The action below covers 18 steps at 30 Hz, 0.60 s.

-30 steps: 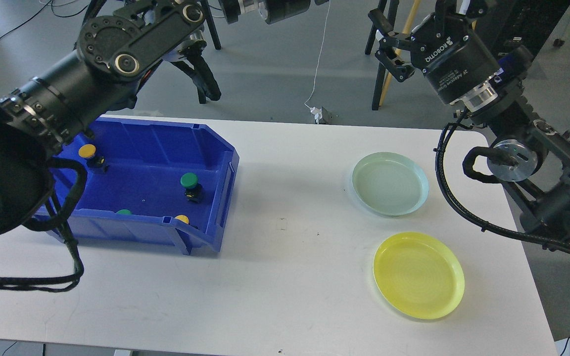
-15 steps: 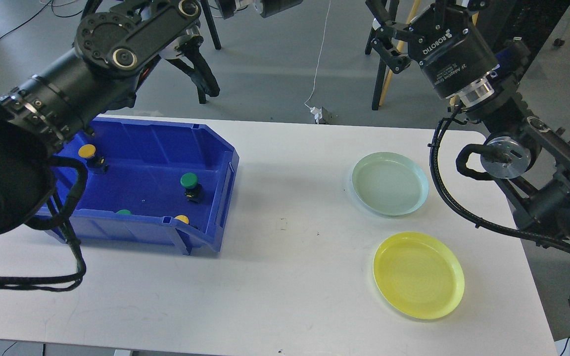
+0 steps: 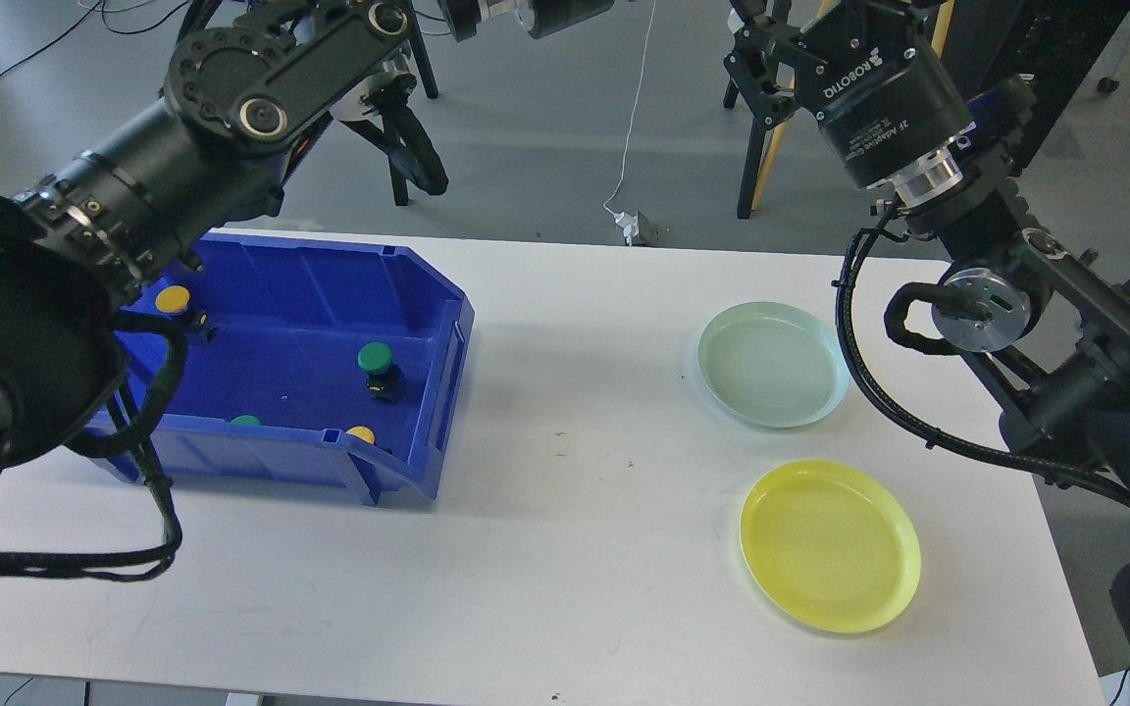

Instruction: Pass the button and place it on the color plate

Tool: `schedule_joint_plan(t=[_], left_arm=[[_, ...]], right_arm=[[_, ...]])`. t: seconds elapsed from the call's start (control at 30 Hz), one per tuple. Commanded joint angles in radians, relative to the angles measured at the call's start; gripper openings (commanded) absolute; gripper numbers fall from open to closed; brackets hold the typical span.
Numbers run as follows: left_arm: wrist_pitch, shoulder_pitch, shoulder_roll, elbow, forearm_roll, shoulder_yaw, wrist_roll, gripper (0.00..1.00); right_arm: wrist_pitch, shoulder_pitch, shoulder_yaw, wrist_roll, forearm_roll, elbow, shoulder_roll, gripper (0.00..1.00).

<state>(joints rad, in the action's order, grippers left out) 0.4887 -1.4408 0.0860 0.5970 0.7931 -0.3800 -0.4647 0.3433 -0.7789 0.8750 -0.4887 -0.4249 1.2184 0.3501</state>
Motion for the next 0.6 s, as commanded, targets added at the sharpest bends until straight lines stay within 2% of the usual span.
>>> schedule_joint_plan(t=[0.0,0.43,0.57], left_arm=[[0.000,0.002,0.000,-0.002,-0.009,-0.002,0.000,0.35],[0.000,0.002,0.001,-0.011,-0.057,0.000,0.000,0.35],[0.000,0.003,0.001,-0.011,-0.057,0.000,0.000,0.35]], right_arm=[[0.000,0.001,-0.001,0.000,0.000,0.001,0.001,0.69],[0.003,-0.002,-0.001,0.000,-0.002,0.001,0.000,0.57],[0.005,-0.002,-0.001,0.000,-0.002,0.001,0.000,0.48]])
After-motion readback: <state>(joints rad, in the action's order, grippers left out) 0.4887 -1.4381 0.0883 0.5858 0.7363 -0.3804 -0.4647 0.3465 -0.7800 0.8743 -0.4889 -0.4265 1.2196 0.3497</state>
